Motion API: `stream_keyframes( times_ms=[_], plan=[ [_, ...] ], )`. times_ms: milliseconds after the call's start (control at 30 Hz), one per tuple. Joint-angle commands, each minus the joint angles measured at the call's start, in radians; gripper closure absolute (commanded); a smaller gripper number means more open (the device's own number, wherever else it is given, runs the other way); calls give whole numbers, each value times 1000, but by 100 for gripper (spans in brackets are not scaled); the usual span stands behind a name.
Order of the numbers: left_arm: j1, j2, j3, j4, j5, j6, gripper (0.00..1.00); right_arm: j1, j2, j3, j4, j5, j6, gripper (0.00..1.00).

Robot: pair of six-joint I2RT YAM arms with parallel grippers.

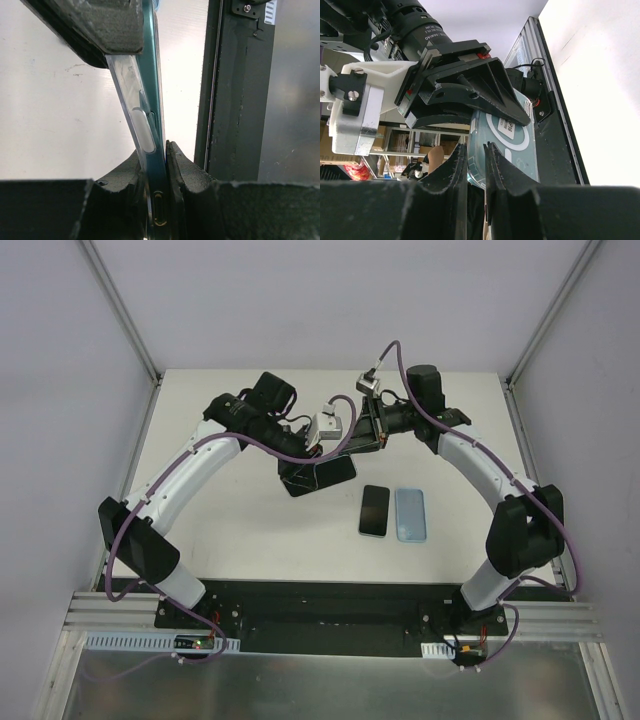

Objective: Take the phone out of the phone case
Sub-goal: Remove the phone case from the phone.

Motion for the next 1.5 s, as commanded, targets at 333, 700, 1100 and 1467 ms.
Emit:
stream_keyframes(
  times_ms=[333,700,1100,1467],
  plan=[
    [-76,-21,128,-86,290,167,100,-21,82,46,26,209,-16,100],
    [-102,-5,143,-127,330,215,100,3,122,82,8,220,-41,100],
    [-105,-6,131,-135,302,225,100,2,113,100,-52,240,-130,100],
    [22,-44,83,-115,310,164,100,-75,-97,151,-458,385,-605,52]
  ],
)
